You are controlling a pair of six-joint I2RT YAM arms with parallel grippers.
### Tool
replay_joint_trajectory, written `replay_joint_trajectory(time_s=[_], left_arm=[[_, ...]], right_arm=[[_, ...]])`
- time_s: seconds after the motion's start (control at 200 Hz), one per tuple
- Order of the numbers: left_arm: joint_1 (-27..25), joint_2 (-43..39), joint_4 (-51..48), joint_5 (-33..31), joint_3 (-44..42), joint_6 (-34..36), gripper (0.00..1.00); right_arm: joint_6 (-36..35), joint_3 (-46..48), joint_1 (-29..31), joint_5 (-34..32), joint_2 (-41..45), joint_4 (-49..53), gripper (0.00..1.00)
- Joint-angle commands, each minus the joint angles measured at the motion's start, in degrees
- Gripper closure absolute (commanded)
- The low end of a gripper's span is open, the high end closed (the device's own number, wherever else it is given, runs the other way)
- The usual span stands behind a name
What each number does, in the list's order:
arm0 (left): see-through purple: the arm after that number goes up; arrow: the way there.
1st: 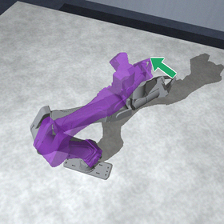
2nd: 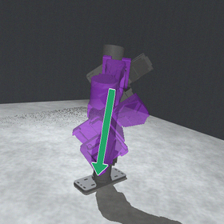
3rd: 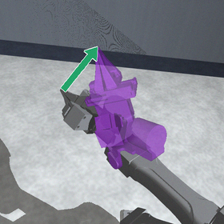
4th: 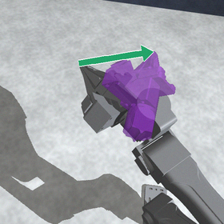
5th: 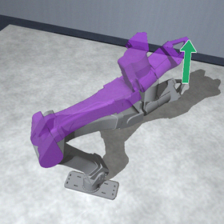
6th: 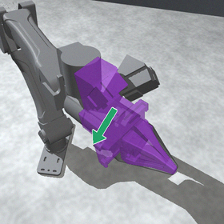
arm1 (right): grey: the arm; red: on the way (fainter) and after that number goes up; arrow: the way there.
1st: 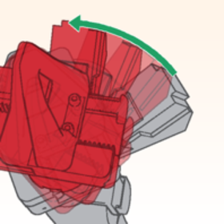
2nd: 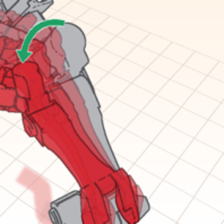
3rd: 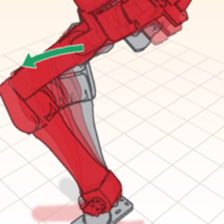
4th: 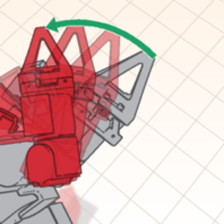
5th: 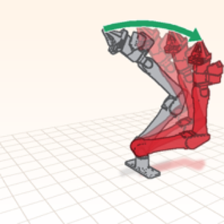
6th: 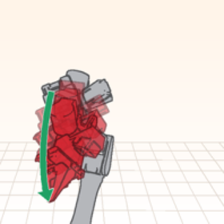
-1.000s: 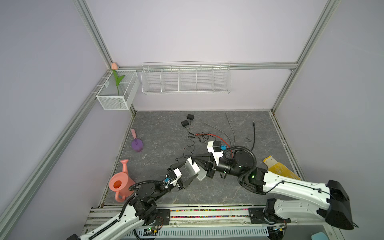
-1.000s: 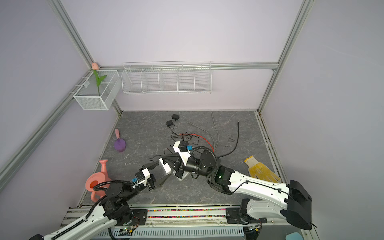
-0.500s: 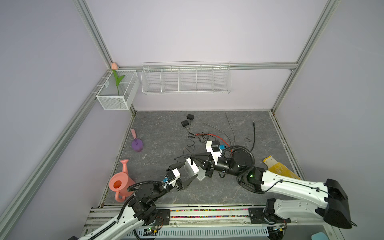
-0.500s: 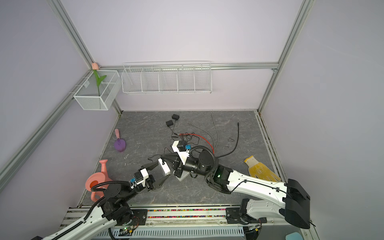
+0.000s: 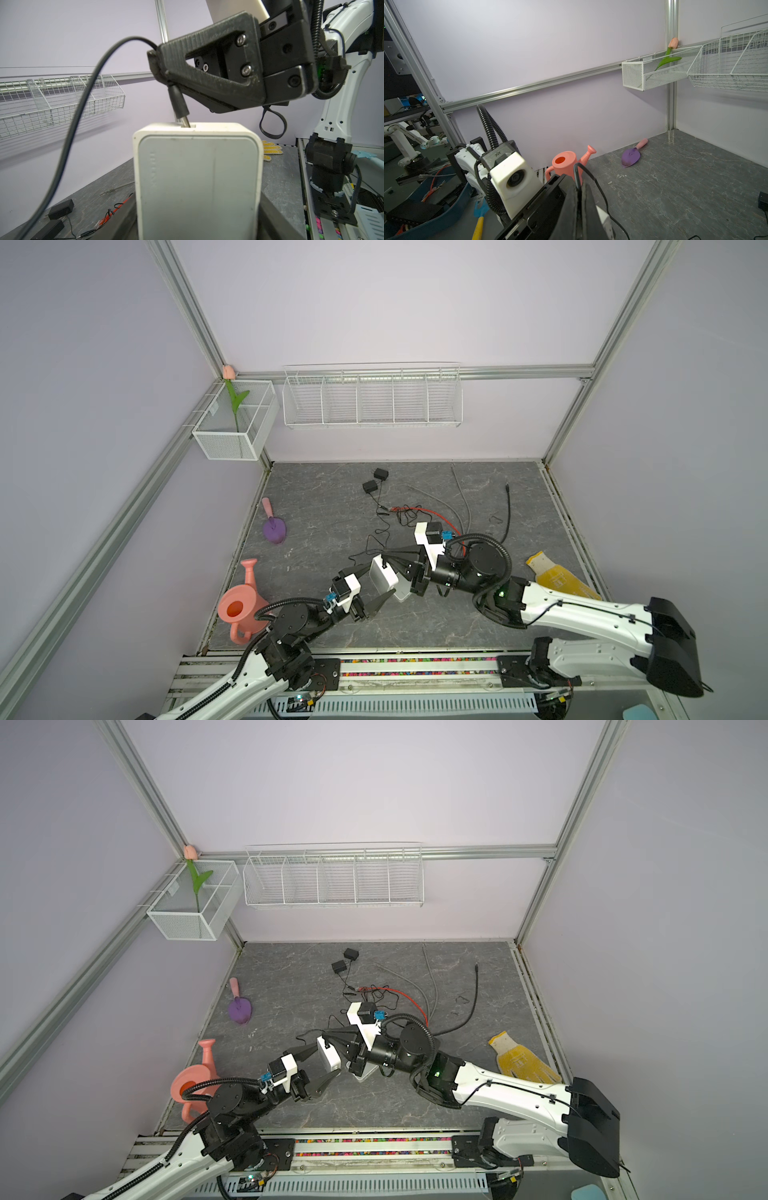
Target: Insert the plug into the switch port
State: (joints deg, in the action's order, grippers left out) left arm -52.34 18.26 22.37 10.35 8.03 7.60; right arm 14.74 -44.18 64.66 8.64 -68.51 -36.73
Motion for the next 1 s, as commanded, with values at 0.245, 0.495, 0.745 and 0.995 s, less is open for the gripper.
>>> replay_joint_trajectory(time_s=[0.245, 0.495, 0.745, 0.995], left_arm=[[-0.20, -1.79, 2.54, -1.97, 2.84, -1.09, 1.00], [-0.19, -2.87, 2.86, -2.57, 2.87, -1.31, 1.00], [-0.15, -3.87, 4.25, -2.36, 2.87, -1.78, 1.00], [-0.22, -4.63, 4.59, -1.26, 5.12, -2.41, 1.00]], right_arm=[[1.73, 2.65, 1.36, 2.89, 0.70, 2.83, 0.94], [2.76, 4.09, 1.91, 1.83, 0.75, 2.57, 0.93], [2.40, 5.02, 1.93, -1.74, 1.23, 4.84, 0.94], [2.98, 6.26, 1.92, -2.81, 0.00, 5.53, 0.93]])
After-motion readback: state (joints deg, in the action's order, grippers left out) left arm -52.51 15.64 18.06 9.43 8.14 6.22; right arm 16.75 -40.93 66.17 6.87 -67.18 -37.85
